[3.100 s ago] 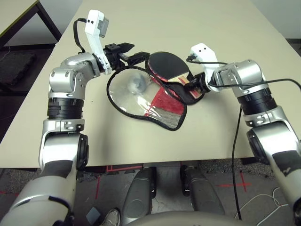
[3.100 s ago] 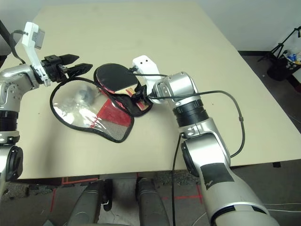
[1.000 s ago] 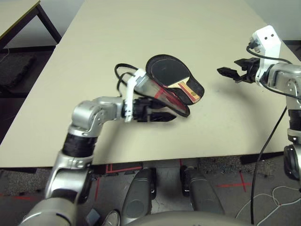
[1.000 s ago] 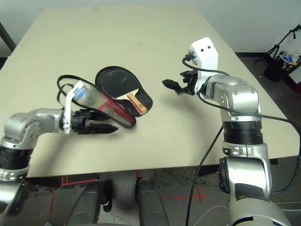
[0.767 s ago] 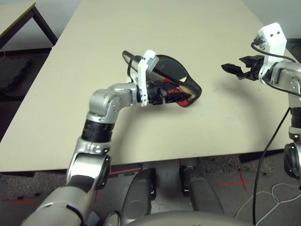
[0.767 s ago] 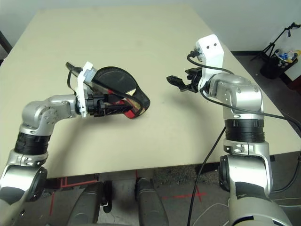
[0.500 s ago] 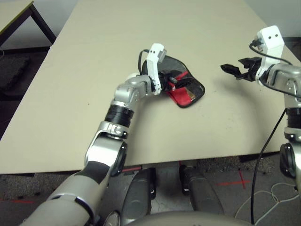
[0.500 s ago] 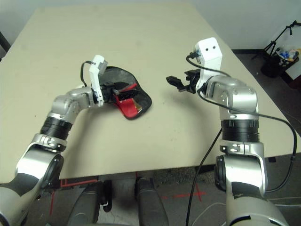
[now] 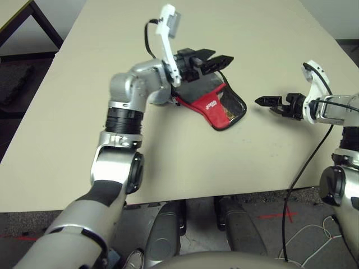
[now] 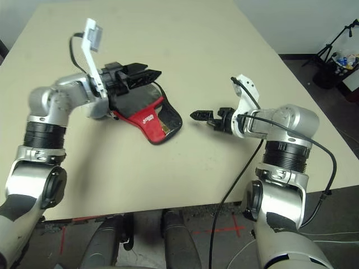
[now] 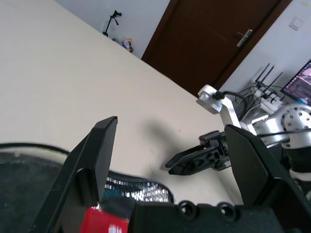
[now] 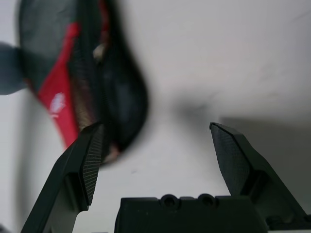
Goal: Store the ping-pong paddle in its case and zip it.
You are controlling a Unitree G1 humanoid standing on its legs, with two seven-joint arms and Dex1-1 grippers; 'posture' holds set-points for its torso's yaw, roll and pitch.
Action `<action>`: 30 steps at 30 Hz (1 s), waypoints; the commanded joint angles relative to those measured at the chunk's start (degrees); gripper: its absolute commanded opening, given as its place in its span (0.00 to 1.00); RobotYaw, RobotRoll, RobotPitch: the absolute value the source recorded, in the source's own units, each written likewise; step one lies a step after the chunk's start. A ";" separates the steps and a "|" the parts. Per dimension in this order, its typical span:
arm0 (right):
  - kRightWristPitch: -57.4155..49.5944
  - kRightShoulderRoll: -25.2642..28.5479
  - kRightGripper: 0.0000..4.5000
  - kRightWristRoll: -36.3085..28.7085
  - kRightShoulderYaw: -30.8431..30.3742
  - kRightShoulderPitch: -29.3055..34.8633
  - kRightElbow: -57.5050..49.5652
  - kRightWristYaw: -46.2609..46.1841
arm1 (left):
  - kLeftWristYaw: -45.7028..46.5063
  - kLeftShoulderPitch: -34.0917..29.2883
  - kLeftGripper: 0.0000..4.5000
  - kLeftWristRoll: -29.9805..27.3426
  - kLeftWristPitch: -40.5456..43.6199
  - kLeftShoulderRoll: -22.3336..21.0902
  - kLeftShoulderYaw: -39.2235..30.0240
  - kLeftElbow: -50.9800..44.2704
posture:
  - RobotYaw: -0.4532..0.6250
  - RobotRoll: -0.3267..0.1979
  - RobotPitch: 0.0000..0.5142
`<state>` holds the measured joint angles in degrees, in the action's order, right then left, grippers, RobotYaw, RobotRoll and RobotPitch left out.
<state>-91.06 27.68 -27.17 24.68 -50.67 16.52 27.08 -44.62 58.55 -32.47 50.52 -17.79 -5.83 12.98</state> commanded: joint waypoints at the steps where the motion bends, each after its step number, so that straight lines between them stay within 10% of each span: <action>1: -1.44 -1.33 0.99 -2.73 0.34 0.32 0.57 -1.42 | 1.81 -2.24 1.00 -1.52 2.61 -0.94 -1.19 -2.74 | 0.49 0.62 0.42; 30: 8.64 -12.22 0.99 -1.38 -2.81 -5.07 21.06 -5.84 | 9.65 -3.77 1.00 -6.17 3.83 -1.03 -4.38 -7.25 | 0.57 0.62 0.43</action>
<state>-81.60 17.96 -28.78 22.54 -56.65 33.64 21.74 -35.21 54.84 -38.26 54.16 -18.82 -10.17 6.58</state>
